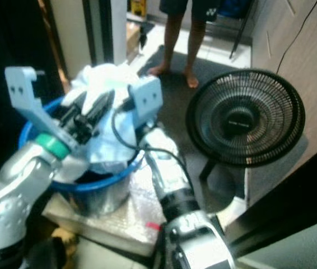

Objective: Clothes washing

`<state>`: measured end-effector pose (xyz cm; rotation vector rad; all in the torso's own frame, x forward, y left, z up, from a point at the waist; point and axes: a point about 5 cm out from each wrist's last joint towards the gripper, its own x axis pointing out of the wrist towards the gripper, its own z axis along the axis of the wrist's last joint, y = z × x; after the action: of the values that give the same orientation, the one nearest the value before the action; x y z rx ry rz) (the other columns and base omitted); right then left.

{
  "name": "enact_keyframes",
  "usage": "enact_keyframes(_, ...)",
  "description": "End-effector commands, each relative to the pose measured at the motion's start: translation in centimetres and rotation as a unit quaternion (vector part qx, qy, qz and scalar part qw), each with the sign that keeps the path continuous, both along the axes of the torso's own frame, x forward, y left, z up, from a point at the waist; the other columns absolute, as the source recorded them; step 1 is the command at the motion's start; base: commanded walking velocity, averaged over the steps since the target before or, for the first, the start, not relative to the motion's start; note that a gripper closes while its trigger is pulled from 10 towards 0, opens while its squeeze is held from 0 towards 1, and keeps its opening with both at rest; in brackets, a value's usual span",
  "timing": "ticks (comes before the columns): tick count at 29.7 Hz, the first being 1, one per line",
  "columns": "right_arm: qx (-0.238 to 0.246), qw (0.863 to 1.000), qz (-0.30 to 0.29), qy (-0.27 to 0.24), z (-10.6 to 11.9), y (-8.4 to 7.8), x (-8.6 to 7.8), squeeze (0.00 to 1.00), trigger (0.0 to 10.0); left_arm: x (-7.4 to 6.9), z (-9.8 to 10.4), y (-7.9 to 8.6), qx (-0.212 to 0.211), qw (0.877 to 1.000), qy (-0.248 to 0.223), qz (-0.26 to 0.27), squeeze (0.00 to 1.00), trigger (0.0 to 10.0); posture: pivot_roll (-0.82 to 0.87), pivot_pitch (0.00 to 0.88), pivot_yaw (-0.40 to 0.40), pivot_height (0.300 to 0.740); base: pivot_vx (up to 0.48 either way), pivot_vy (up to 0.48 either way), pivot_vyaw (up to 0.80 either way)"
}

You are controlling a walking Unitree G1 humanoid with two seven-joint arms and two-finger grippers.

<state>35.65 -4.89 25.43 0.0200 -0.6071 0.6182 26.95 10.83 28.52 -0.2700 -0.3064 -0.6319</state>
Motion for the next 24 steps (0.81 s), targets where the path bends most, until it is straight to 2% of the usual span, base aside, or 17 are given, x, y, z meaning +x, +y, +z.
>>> enact_keyframes(1,0.008,1.0,-0.015,0.007,-0.4,-1.3,-0.1,0.0,10.0,-1.3,0.3,-0.4,0.006,0.999,-0.009,-0.039,1.0,10.0,0.1,0.151,-0.045,0.486,0.0,0.0,0.0)
enact_keyframes(2,0.008,1.0,-0.015,0.007,-0.4,-1.3,-0.1,0.0,10.0,-1.3,0.3,-0.4,0.006,0.999,-0.009,-0.039,1.0,10.0,0.1,0.151,-0.045,0.486,0.0,0.0,0.0)
enact_keyframes(3,0.02,0.999,-0.035,0.03,-1.2,-2.8,0.0,0.0,10.0,-1.9,0.6,0.1,0.004,0.999,-0.012,-0.052,0.81,10.0,0.1,0.151,-0.046,0.486,0.0,0.0,0.0)
enact_keyframes(4,0.02,0.999,-0.035,0.03,-1.2,-2.8,0.0,0.0,10.0,-1.9,0.6,0.1,0.004,0.999,-0.012,-0.052,0.81,10.0,0.1,0.151,-0.046,0.486,0.0,0.0,0.0)
enact_keyframes(5,0.031,0.997,-0.053,0.048,-1.9,-4.1,0.0,0.0,10.0,-2.4,0.8,0.5,0.003,0.998,-0.015,-0.062,0.0,10.0,0.11,0.15,-0.046,0.486,0.0,0.0,0.0)
enact_keyframes(7,0.031,0.997,-0.053,0.048,-1.9,-4.1,0.0,0.0,10.0,-2.4,0.8,0.5,0.003,0.998,-0.015,-0.062,0.0,10.0,0.11,0.15,-0.046,0.486,0.0,0.0,0.0)
enact_keyframes(8,0.046,0.994,-0.073,0.063,-2.5,-5.6,-0.2,0.0,10.0,-2.8,0.7,0.9,0.022,0.997,-0.02,-0.066,0.0,10.0,0.1,0.146,-0.046,0.486,0.0,0.0,0.0)
enact_keyframes(9,0.046,0.994,-0.073,0.063,-2.5,-5.6,-0.2,0.0,10.0,-2.8,0.7,0.9,0.022,0.997,-0.02,-0.066,0.0,10.0,0.1,0.146,-0.046,0.486,0.0,0.0,0.0)
enact_keyframes(10,0.066,0.992,-0.082,0.072,-2.6,-6.9,-0.7,0.0,10.0,-3.0,0.5,1.4,0.036,0.998,-0.02,-0.057,0.0,10.0,0.1,0.144,-0.043,0.486,0.0,0.0,0.0)
enact_keyframes(12,0.066,0.992,-0.082,0.072,-2.6,-6.9,-0.7,0.0,10.0,-3.0,0.5,1.4,0.036,0.998,-0.02,-0.057,0.0,10.0,0.1,0.144,-0.043,0.486,0.0,0.0,0.0)
enact_keyframes(14,0.085,0.991,-0.068,0.076,-2.3,-7.9,-2.2,0.0,10.0,-2.6,1.7,2.5,0.033,0.998,-0.047,-0.014,0.0,10.0,0.1,0.133,-0.043,0.486,0.0,0.0,0.0)
enact_keyframes(19,0.089,0.991,-0.058,0.078,-2.1,-8.0,-2.7,0.0,10.0,-2.4,2.3,2.8,0.027,0.998,-0.058,0.001,0.0,10.0,0.1,0.125,-0.042,0.486,0.0,0.0,0.0)
enact_keyframes(20,0.1,0.991,-0.05,0.078,-1.9,-7.8,-3.1,0.0,10.0,-1.9,3.1,2.8,0.025,0.996,-0.076,0.029,0.0,10.0,0.09,0.114,-0.039,0.486,0.0,0.0,0.0)
enact_keyframes(22,0.1,0.991,-0.05,0.078,-1.9,-7.8,-3.1,0.0,10.0,-1.9,3.1,2.8,0.025,0.996,-0.076,0.029,0.0,10.0,0.09,0.114,-0.039,0.486,0.0,0.0,0.0)
enact_keyframes(23,0.114,0.989,-0.055,0.071,-1.4,-7.5,-3.2,0.0,10.0,-1.1,3.7,2.6,0.04,0.993,-0.095,0.061,0.0,10.0,0.09,0.102,-0.033,0.49,0.0,0.0,0.0)
enact_keyframes(24,0.114,0.989,-0.055,0.071,-1.4,-7.5,-3.2,0.0,10.0,-1.1,3.7,2.6,0.04,0.993,-0.095,0.061,0.0,10.0,0.09,0.102,-0.033,0.49,0.0,0.0,0.0)
